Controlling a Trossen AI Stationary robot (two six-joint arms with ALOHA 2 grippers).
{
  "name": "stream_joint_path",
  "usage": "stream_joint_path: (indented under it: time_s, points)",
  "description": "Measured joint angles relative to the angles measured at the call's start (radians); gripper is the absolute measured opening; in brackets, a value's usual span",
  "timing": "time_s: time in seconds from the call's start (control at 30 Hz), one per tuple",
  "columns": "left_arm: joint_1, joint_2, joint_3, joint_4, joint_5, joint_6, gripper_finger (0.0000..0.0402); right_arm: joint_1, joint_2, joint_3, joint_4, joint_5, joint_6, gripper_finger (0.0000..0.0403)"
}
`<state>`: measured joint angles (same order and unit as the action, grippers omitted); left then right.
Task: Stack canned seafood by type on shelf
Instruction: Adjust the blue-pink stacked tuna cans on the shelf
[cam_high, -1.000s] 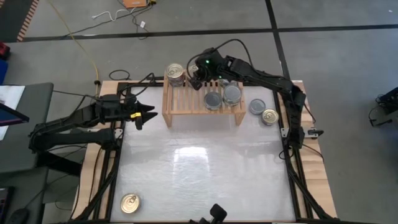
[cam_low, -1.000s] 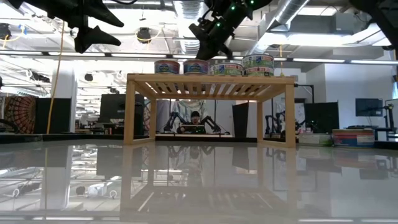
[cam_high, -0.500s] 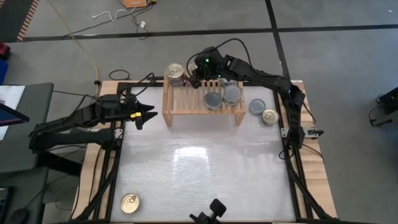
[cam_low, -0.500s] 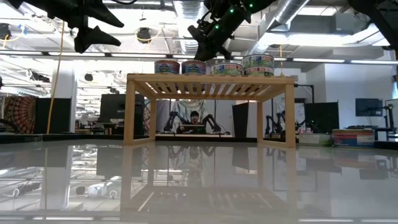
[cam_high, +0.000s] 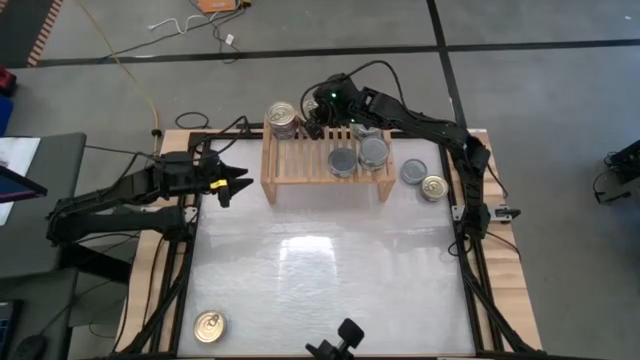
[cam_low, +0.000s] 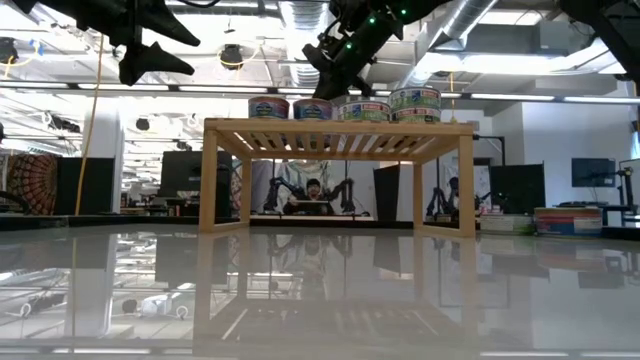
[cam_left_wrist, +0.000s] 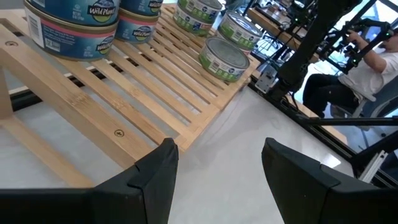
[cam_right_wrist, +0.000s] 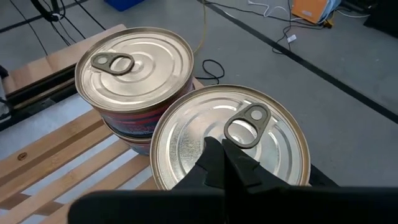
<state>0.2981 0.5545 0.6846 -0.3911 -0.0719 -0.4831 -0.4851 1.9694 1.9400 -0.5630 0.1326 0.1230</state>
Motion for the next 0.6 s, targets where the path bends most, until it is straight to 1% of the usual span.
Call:
stream_joint_path:
  time_s: [0.13,0.33,0.6]
  points:
    - [0.000,0.000,0.000,0.000,0.000,0.000,0.0222,0.007,-0.010,-0.002,0.006,0.000,-0.001,0.0016]
    - [0.000,0.000,0.000,0.000,0.000,0.000,0.0222,0.007,-0.064,-0.002,0.004,0.000,0.000,0.0031]
    - [0.000,0.000,0.000,0.000,0.000,-0.001,0.0222,0.007,-0.139,-0.001,-0.118,0.000,0.000,0.0023]
